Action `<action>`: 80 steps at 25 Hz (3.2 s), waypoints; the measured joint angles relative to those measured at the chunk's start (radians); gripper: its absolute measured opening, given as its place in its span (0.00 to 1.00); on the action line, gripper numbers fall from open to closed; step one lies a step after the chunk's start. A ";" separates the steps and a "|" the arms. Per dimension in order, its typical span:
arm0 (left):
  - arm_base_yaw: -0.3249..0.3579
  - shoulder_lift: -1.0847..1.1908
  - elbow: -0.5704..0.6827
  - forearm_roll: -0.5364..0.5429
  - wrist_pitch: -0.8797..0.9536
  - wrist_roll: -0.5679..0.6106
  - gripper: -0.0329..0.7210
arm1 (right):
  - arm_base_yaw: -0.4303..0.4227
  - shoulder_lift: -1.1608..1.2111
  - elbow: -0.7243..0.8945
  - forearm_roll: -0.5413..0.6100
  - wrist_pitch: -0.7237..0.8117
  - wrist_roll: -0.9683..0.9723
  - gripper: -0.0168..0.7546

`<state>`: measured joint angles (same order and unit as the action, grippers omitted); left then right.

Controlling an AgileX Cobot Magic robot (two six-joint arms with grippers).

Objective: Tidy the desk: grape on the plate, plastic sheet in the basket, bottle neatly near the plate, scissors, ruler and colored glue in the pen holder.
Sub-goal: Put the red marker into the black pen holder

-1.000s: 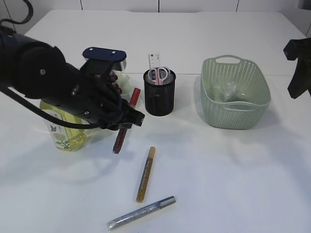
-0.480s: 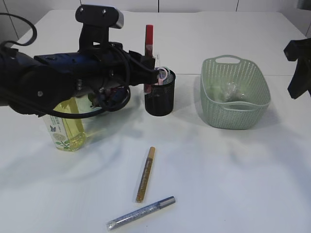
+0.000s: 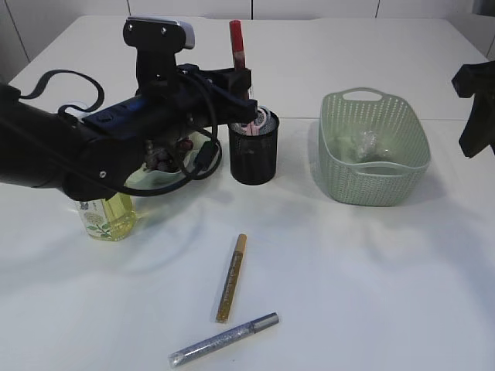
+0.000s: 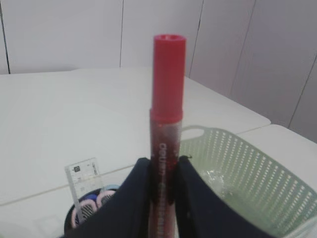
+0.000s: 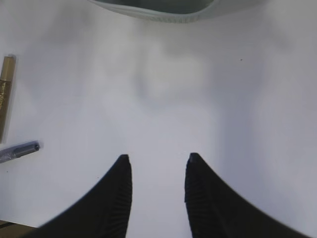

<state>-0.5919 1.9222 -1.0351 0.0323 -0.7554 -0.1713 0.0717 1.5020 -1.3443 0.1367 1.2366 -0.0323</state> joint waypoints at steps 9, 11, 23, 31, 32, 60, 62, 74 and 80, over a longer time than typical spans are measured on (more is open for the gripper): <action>0.026 0.137 -0.147 0.002 -0.043 0.000 0.20 | 0.000 0.000 0.000 0.000 0.000 -0.004 0.41; 0.026 0.166 -0.177 0.004 -0.043 0.000 0.20 | 0.000 0.000 0.000 0.000 0.000 -0.006 0.41; 0.042 0.278 -0.291 0.004 -0.036 0.000 0.21 | 0.000 0.000 0.000 0.000 0.000 -0.010 0.42; 0.062 0.287 -0.291 0.009 -0.029 0.000 0.21 | 0.000 -0.009 0.000 0.000 0.000 -0.011 0.42; 0.062 0.287 -0.291 0.012 -0.028 0.000 0.21 | 0.000 -0.009 0.000 0.000 0.000 -0.011 0.42; 0.062 0.318 -0.297 0.044 -0.027 0.000 0.39 | 0.000 -0.009 0.000 0.001 0.000 -0.011 0.42; 0.062 0.313 -0.297 0.044 -0.024 0.000 0.39 | 0.000 -0.009 0.000 0.001 0.000 -0.011 0.42; 0.062 0.088 -0.297 0.049 0.287 0.000 0.39 | 0.000 -0.009 0.000 0.001 0.000 -0.011 0.42; 0.060 -0.026 -0.297 0.026 0.609 -0.004 0.39 | 0.000 -0.009 0.000 0.001 0.000 -0.011 0.42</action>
<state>-0.5321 1.8966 -1.3321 0.0585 -0.1466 -0.1751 0.0717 1.4935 -1.3443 0.1381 1.2366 -0.0434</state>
